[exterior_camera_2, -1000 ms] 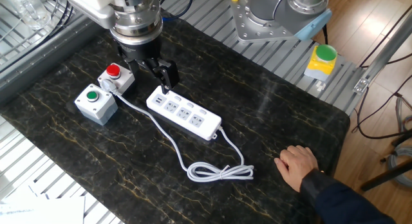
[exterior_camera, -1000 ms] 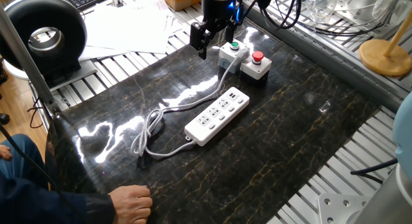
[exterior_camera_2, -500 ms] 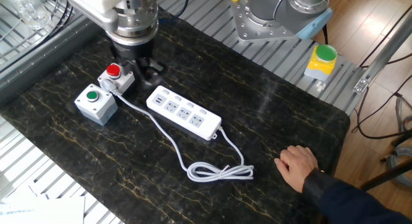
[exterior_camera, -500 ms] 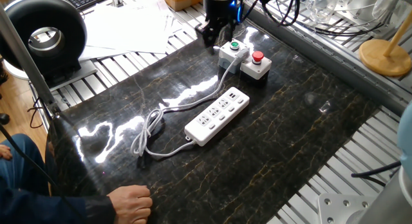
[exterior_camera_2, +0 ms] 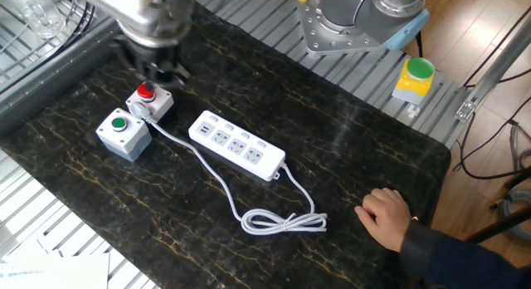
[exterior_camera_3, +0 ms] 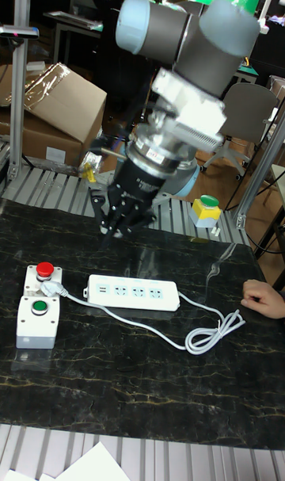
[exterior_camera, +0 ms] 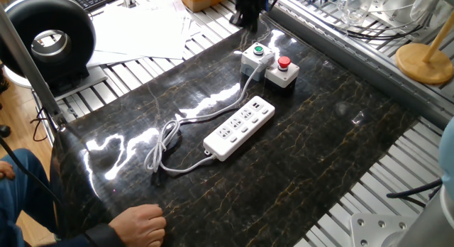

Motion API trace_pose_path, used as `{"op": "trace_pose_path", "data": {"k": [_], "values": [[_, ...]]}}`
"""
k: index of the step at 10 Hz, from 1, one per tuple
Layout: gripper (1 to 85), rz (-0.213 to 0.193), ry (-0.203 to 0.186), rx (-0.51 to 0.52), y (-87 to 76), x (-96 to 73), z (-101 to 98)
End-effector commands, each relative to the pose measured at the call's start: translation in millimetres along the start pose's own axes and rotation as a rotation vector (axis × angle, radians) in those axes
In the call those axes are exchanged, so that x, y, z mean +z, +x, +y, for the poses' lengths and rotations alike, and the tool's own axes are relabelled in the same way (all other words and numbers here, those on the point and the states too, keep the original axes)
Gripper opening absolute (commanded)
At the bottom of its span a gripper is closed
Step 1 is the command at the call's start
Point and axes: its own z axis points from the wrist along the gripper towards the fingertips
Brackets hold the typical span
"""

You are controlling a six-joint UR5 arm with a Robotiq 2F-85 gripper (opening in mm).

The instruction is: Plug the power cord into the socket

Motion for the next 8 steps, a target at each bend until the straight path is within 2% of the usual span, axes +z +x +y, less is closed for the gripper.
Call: {"op": "trace_pose_path", "data": {"k": [1, 2, 4, 5, 6, 7, 8], "values": [[1.7, -0.12, 0.05, -0.421, -19.8, -11.6, -21.9], [1.7, -0.123, 0.026, -0.532, -17.2, -7.1, -12.4], [1.7, -0.194, -0.127, -0.651, -8.2, 8.2, 36.8], [1.7, -0.156, -0.161, -0.705, 8.2, 14.8, 48.2], [1.7, -0.122, -0.159, -0.766, 20.6, 19.7, 49.0], [1.7, -0.114, -0.155, -0.81, 28.2, 21.8, 47.1], [1.7, -0.079, -0.108, -0.875, 39.1, 24.9, 30.1]]}}
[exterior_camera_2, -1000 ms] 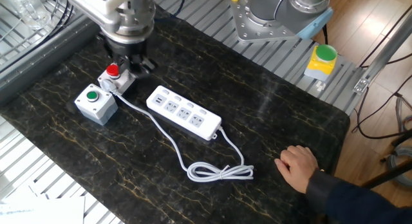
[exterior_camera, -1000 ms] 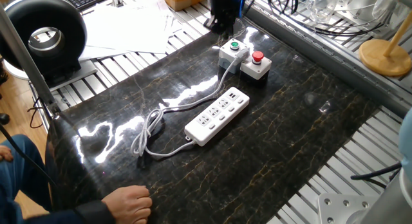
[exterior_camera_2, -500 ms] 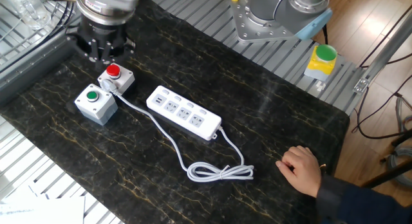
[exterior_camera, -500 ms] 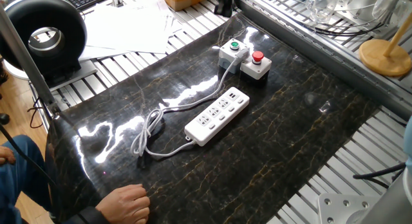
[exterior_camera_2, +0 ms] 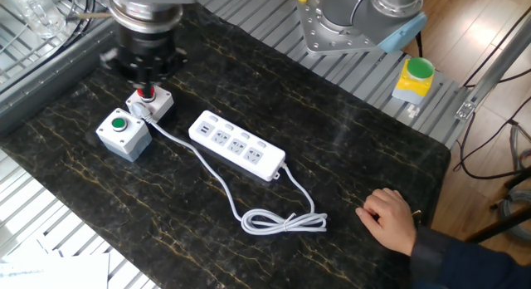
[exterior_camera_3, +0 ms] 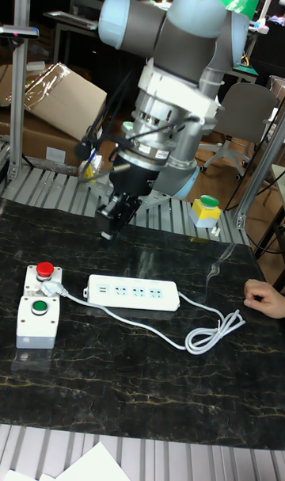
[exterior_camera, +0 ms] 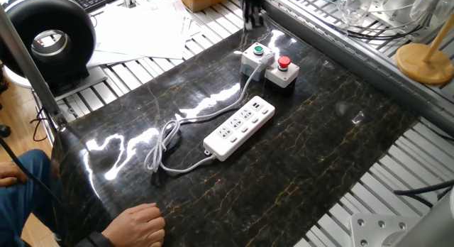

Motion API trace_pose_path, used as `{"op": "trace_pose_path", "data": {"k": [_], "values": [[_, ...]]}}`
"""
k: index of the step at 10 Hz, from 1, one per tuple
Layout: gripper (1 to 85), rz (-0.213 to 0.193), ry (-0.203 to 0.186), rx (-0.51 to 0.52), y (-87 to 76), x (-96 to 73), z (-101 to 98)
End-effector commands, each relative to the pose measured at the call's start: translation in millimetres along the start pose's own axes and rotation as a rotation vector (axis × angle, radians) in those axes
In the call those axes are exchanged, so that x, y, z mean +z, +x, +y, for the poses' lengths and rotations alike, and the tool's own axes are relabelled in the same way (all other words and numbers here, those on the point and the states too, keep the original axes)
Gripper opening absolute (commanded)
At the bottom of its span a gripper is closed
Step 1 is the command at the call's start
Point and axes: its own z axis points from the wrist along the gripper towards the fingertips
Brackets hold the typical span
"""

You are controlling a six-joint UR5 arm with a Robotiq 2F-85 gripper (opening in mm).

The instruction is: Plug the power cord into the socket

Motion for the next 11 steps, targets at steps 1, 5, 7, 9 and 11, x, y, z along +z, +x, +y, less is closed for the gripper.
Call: {"op": "trace_pose_path", "data": {"k": [1, 5, 7, 9, 11], "values": [[1.7, 0.053, 0.025, -0.185, 29.7, 9.0, 3.4], [1.7, 0.051, 0.083, -0.167, 34.5, 14.3, -2.8], [1.7, 0.068, 0.128, -0.123, 36.4, 9.4, -15.0], [1.7, 0.101, 0.1, -0.132, 44.2, 3.6, -11.3], [1.7, 0.083, 0.073, -0.096, 41.3, 4.3, -3.9]]}}
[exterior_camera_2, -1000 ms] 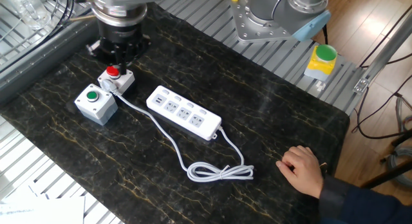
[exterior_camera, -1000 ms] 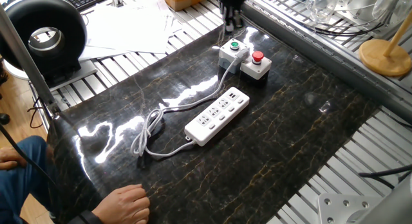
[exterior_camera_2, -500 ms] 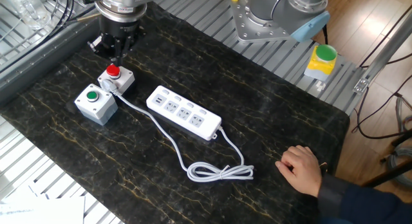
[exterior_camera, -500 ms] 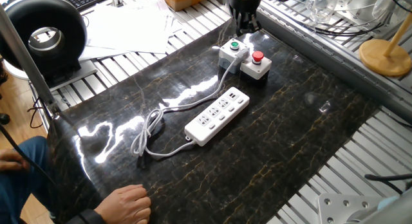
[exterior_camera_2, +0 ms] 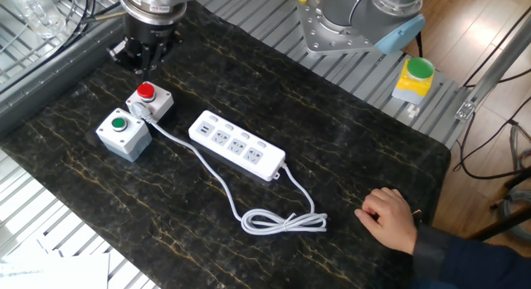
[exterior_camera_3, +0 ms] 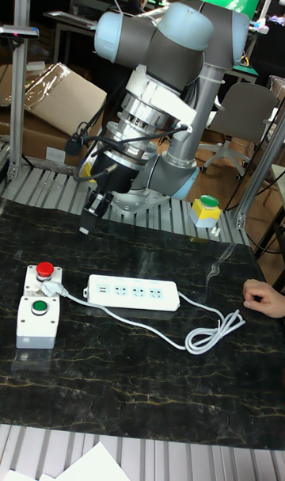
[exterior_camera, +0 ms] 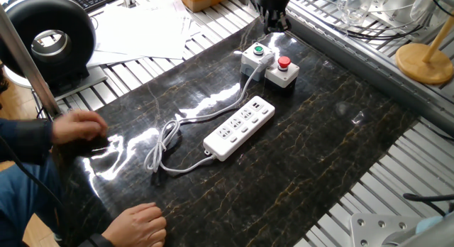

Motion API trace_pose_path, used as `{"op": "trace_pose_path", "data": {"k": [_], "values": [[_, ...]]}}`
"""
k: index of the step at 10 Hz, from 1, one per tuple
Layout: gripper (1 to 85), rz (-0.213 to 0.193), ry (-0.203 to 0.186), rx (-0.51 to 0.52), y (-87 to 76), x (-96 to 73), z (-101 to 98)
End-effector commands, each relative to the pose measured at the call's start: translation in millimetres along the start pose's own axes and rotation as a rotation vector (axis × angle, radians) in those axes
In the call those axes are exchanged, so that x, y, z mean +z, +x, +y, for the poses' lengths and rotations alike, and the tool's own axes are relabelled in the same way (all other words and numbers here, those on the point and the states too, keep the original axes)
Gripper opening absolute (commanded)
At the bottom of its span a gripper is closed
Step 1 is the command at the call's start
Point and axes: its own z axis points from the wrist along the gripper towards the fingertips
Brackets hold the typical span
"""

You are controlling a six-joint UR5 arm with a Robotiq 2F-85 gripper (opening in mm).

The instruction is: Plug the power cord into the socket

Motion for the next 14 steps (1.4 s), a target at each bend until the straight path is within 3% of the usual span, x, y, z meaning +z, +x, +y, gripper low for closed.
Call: {"op": "trace_pose_path", "data": {"k": [1, 2, 3, 4, 5, 6, 7, 8, 9, 10, 11, 12, 14], "values": [[1.7, -0.019, -0.022, 0.036, -3.3, -3.1, 4.8], [1.7, -0.023, -0.018, 0.036, -4.4, -3.1, 3.8], [1.7, -0.009, 0.016, 0.013, -0.6, -3.0, -5.0], [1.7, 0.029, 0.007, 0.006, 9.3, -3.1, -2.8], [1.7, 0.153, 0.018, 0.04, 41.5, -6.1, -4.8], [1.7, 0.215, -0.014, 0.12, 56.8, -9.0, 6.2], [1.7, 0.174, -0.038, 0.161, 45.6, -7.1, 12.6], [1.7, 0.131, -0.034, 0.12, 35.1, -5.4, 10.0], [1.7, 0.117, -0.039, 0.002, 31.9, -4.9, 9.4], [1.7, 0.029, -0.064, -0.102, 10.1, -3.6, 15.2], [5.0, -0.025, -0.062, -0.166, -3.6, -3.6, 15.7], [15.3, -0.031, -0.068, -0.207, -3.9, 3.6, 15.2], [33.0, -0.004, -0.07, -0.242, 2.3, 24.2, 9.9]]}}
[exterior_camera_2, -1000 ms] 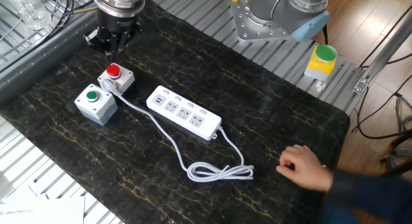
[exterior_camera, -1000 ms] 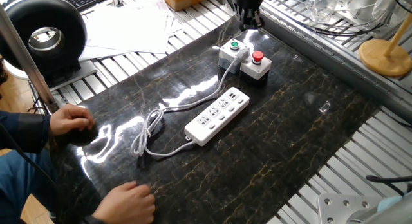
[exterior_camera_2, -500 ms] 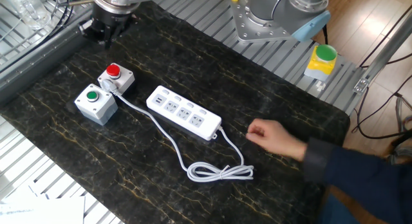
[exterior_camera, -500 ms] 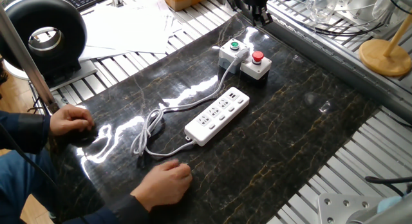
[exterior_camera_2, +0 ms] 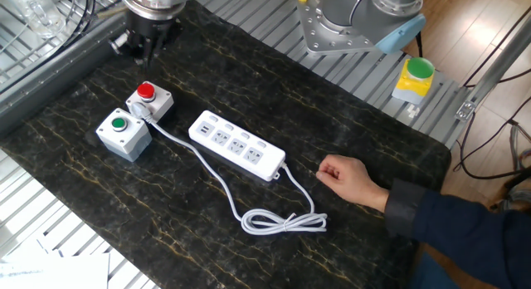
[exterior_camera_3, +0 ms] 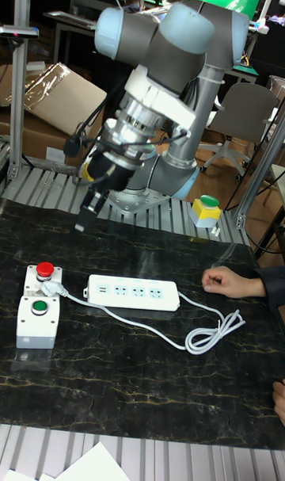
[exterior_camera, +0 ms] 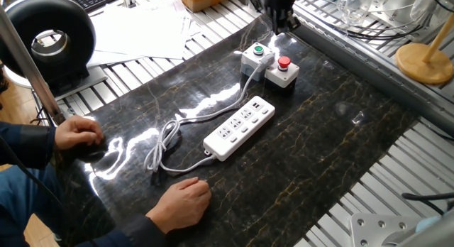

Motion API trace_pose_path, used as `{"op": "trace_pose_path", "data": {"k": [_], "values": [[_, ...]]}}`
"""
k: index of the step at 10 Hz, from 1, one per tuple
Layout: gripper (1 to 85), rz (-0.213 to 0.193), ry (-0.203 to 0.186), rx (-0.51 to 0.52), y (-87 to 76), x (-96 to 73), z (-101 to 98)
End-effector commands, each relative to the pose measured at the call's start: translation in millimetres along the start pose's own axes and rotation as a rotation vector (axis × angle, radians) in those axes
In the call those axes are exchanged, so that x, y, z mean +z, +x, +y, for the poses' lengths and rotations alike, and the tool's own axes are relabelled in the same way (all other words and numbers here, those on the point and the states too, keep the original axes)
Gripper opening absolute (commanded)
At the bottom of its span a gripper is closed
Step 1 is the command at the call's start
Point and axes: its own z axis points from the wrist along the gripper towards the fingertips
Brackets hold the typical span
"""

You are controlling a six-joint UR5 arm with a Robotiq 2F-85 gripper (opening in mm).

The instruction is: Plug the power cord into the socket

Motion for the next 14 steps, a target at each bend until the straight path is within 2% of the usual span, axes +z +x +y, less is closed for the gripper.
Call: {"op": "trace_pose_path", "data": {"k": [1, 2, 3, 5, 8, 10, 11, 13, 14], "values": [[33.0, -0.02, -0.007, -0.085, -3.9, 24.8, -5.0], [33.7, -0.024, -0.011, -0.082, -4.9, 32.6, -5.3], [34.3, -0.043, -0.023, -0.066, -13.4, 39.2, -5.0], [34.3, -0.057, -0.001, -0.054, -21.9, 57.1, -13.7], [33.7, -0.006, 0.029, -0.049, -13.0, 71.0, -23.0], [33.0, 0.075, 0.023, -0.061, 1.7, 73.0, -19.1], [32.0, 0.1, 0.027, -0.058, 1.5, 76.4, -17.6], [30.0, 0.107, 0.051, -0.069, -11.5, 86.4, -16.9], [30.0, 0.128, 0.061, -0.079, -12.1, 87.4, -15.8]]}}
